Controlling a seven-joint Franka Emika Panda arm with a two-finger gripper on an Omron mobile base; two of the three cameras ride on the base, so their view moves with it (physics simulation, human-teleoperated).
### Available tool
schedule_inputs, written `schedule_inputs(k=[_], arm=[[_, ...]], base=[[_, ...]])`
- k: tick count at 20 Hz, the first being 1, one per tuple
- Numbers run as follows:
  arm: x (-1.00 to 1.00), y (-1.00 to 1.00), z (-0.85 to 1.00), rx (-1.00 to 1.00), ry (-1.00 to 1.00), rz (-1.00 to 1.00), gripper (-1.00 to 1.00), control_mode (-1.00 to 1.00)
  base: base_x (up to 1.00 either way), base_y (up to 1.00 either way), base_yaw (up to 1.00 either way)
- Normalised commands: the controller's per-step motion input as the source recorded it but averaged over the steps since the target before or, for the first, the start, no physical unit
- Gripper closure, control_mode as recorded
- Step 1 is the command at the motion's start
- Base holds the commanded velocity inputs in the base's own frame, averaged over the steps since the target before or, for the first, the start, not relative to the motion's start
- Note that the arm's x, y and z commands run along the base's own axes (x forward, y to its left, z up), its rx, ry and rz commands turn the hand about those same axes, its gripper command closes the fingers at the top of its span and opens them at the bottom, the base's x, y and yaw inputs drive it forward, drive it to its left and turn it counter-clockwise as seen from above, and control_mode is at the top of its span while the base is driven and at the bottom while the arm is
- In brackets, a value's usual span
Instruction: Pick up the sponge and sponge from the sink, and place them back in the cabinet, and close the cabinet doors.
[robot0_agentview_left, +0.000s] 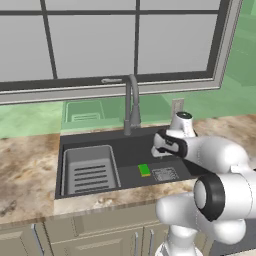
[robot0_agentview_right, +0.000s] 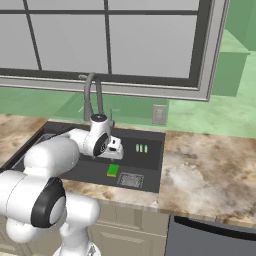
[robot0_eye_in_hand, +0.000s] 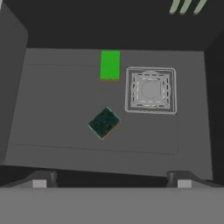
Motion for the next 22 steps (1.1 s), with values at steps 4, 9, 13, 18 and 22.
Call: schedule_inputs(k=[4, 9, 13, 18, 22], arm=[[0.19, 0.00, -0.37, 0.00, 0.00, 0.00, -1.00, -1.00], [0.24, 0.00, -0.35, 0.00, 0.00, 0.00, -1.00, -1.00], [0.24, 0.00, -0.31, 0.00, 0.00, 0.00, -1.00, -1.00], [0.27, 0.00, -0.29, 0.00, 0.00, 0.00, -1.00, -1.00], [0.26, 0.00, -0.29, 0.00, 0.00, 0.00, -1.00, -1.00]], base=[[0.00, 0.00, 0.00], [0.00, 0.00, 0.00], [0.00, 0.00, 0.00], [0.00, 0.00, 0.00], [0.00, 0.00, 0.00]])
